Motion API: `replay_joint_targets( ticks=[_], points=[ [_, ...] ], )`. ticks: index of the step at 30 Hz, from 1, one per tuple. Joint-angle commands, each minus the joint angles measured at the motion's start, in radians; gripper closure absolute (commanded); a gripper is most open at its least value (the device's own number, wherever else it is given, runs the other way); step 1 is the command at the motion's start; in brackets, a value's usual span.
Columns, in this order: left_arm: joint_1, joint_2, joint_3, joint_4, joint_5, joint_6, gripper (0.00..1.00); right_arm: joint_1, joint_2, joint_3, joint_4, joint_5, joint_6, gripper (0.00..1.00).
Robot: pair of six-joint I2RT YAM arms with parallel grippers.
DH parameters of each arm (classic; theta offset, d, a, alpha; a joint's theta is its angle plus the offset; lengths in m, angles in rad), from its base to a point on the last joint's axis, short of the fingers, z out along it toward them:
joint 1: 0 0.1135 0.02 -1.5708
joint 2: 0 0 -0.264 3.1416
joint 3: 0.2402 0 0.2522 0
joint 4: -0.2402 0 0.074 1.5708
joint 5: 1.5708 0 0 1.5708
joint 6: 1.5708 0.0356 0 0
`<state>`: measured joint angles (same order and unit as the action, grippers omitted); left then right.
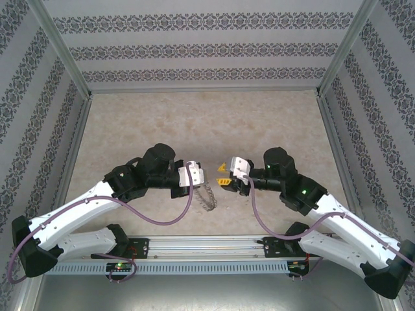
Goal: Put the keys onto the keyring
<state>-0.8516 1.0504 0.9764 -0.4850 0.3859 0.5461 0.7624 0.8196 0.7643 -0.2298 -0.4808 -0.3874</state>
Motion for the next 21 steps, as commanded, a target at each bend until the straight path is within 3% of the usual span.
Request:
replay_joint_targets(
  ticks=[1, 12, 21],
  points=[
    [-0.015, -0.01, 0.043, -0.027, -0.008, 0.022, 1.0, 0.008, 0.012, 0.001, 0.016, 0.018, 0.027, 0.69],
    [-0.015, -0.006, 0.048, -0.041, -0.01, 0.023, 1.0, 0.024, 0.097, 0.012, 0.051, -0.129, 0.022, 0.67],
    [-0.016, 0.002, 0.051, -0.041, -0.009, 0.023, 1.0, 0.035, 0.138, 0.021, 0.052, -0.144, 0.022, 0.68]
  ],
)
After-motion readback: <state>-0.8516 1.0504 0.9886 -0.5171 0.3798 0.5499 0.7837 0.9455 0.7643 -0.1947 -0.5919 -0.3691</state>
